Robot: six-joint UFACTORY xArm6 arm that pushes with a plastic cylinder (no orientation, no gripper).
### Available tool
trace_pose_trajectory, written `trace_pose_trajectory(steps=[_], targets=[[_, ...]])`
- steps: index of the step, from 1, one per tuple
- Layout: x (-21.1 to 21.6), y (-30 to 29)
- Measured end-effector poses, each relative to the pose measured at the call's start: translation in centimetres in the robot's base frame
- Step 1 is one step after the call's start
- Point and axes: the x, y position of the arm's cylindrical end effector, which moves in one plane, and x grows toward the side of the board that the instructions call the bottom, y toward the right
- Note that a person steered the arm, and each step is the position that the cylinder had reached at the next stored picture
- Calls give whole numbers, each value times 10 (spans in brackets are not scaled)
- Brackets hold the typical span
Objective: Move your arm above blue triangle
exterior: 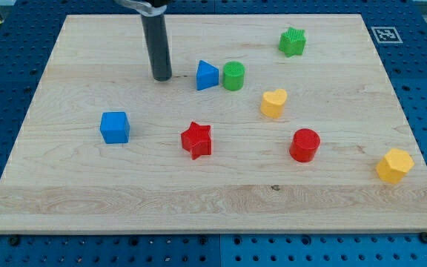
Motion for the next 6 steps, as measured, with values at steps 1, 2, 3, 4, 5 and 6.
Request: trace_pose_trajectory(steps=[1, 2, 3, 4, 5, 6], targets=[[-20, -1], [-23, -1], [-24, -1], [-35, 6], [-37, 18], [-37, 40]])
